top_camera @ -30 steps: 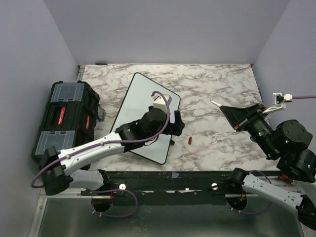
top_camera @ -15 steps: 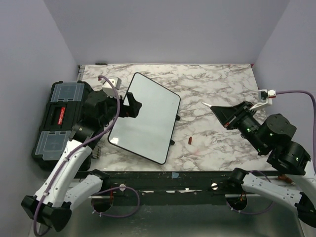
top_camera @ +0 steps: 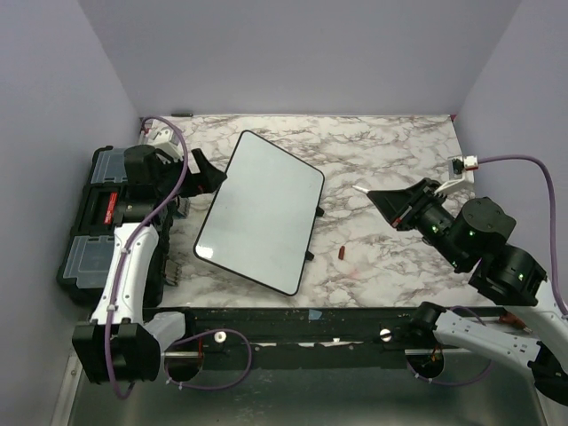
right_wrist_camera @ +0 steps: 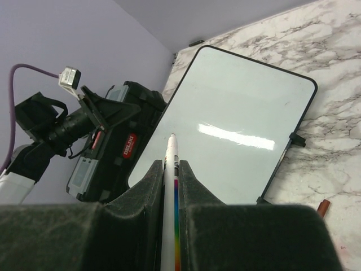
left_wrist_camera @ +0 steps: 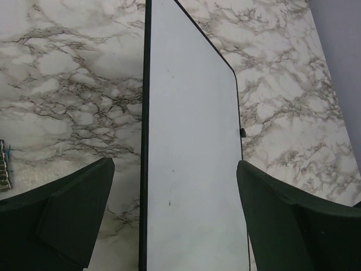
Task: Write a sentence on the whiteboard
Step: Move the whiteboard to the center of the board.
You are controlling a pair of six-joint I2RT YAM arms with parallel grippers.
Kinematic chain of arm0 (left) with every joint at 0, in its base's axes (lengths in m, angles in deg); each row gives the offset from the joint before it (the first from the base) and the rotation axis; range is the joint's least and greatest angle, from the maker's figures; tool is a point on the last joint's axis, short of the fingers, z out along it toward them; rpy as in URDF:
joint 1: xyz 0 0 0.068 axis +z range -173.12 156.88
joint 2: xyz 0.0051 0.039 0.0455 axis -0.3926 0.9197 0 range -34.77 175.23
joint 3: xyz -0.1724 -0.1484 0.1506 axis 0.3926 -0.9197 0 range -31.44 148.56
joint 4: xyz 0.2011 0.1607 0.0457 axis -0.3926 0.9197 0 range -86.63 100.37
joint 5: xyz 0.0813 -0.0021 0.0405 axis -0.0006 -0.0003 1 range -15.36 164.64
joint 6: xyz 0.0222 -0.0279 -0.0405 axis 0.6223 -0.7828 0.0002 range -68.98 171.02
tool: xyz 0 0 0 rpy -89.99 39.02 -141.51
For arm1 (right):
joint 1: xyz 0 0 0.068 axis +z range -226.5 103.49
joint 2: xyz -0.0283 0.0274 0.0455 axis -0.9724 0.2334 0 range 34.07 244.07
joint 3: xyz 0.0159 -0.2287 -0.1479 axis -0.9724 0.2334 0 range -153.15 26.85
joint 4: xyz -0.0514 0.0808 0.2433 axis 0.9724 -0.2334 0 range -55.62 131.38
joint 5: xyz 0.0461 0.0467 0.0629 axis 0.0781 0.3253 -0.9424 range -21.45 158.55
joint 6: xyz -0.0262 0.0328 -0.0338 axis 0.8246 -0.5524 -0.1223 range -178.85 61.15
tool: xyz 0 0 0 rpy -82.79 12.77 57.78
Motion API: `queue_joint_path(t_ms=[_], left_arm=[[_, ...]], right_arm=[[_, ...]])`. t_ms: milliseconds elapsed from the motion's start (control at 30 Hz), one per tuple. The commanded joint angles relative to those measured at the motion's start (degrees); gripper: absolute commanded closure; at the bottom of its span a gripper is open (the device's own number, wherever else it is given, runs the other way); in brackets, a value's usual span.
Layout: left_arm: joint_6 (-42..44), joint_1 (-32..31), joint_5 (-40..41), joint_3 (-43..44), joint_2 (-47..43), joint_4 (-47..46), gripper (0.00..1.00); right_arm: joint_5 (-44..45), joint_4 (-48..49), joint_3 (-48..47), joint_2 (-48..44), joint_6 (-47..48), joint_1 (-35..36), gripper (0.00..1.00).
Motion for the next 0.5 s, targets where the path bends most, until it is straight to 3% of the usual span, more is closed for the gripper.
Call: queue_joint_path(t_ms=[0,233,467], left_arm=[[-1.2,3.9,-7.7,0.9,3.0,-3.1,0.09],[-1.3,5.9,-9.7,2.7,8.6,-2.2,0.17],[-0.3,5.9,-10.4,5.8,14.3,-1.0,0.17]], right_arm=[[-1.5,1.3,1.0,-0.2,-0.4,-0.1,0.99],[-2.4,1.5,2.6,-0.8,0.0,-0.1,0.99],[-1.7,0.5,3.5,-2.8,0.8,-0.1,0.99]])
